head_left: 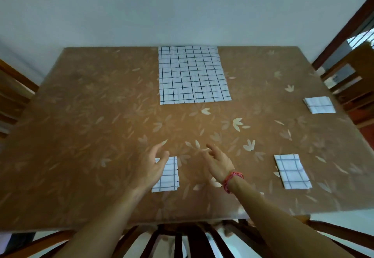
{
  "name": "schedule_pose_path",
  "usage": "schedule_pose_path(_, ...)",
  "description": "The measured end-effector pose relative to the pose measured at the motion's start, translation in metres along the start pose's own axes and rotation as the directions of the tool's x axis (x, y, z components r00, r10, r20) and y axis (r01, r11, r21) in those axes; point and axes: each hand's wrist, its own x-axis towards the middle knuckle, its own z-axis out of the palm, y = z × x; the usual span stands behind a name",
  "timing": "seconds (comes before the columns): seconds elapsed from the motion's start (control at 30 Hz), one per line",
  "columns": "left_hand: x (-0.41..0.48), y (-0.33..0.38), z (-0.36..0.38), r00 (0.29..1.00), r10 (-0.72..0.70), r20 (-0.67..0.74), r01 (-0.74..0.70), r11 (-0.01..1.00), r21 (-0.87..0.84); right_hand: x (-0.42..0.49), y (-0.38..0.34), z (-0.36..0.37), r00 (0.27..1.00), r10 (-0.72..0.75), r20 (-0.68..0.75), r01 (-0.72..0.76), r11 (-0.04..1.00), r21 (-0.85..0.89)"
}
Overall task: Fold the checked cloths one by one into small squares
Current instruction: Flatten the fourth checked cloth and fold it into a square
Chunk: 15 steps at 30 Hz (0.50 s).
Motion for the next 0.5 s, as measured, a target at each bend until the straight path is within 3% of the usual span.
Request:
schedule_pose_path(0.2,0.012,0.021,0.000,0.984,0.166,0.057,-0.176,0.920,0.350,-0.010,0.005,-0.043,0.988,-0.151,-0.030,0.139,0.959,-0.246)
schedule_pose_path(0.33,0.017,0.036,-0.003,0.976,0.208,0.065,-0.215,0.876,0.432,-0.014,0.002,-0.072,0.963,-0.265,-0.060,0.202,0.847,-0.491)
schedule_pose_path(0.5,0.024,0.052,-0.006,0.977,0.207,0.045,-0.204,0.864,0.461,-0.008,-0.004,-0.096,0.937,-0.341,-0.079,0.237,0.784,-0.574)
